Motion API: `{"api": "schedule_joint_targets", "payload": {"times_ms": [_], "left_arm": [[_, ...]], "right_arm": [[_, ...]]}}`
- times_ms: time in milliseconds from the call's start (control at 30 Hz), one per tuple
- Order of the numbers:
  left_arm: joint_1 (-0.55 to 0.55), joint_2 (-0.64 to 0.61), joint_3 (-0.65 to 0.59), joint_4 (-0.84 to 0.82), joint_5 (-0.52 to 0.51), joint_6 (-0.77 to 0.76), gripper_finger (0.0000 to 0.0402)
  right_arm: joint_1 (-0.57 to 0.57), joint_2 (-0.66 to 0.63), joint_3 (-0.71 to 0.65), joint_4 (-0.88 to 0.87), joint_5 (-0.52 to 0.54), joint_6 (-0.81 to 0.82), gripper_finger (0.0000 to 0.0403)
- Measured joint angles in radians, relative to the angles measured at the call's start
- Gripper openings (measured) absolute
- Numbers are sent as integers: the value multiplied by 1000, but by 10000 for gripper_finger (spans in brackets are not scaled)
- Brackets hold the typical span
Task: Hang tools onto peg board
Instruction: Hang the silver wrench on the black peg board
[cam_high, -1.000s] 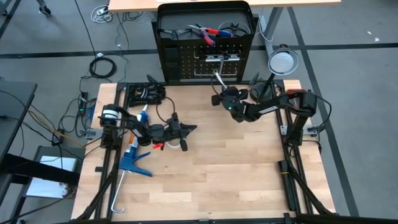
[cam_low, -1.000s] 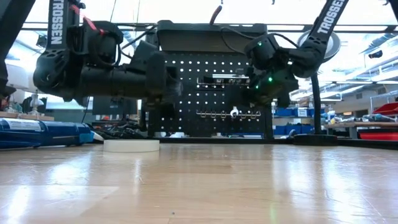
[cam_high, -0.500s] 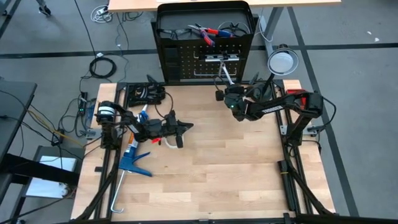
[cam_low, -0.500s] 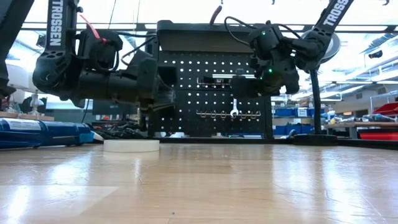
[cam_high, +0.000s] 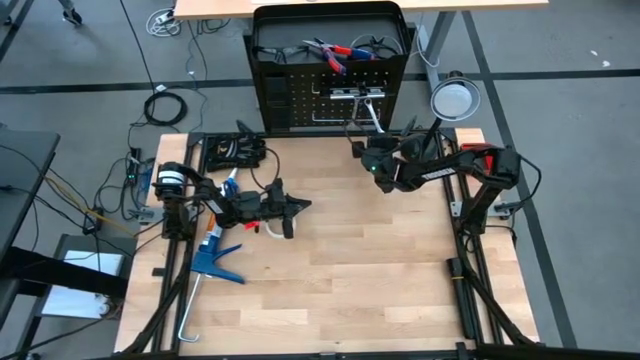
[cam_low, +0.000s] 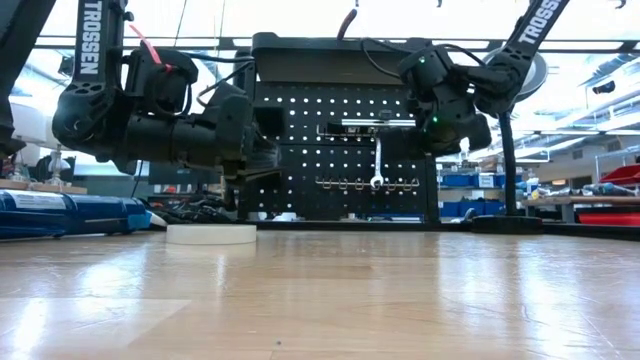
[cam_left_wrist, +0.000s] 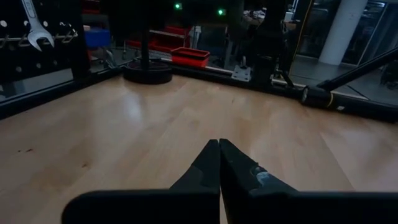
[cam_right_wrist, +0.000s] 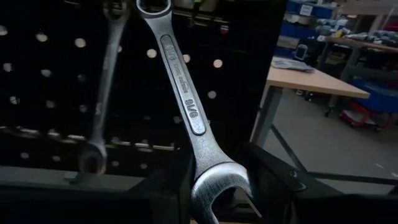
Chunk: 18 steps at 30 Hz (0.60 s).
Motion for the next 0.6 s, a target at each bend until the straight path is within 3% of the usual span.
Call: {"api": "schedule_joint_targets", "payload": {"times_ms": [433, 600], "left_arm": [[0, 0, 0, -5, 0, 5, 0], [0, 0, 0, -5, -1, 5, 0]], "right_arm": [[-36, 0, 0, 8, -11, 0, 127], [-65, 0, 0, 9, -74, 2, 127]]}}
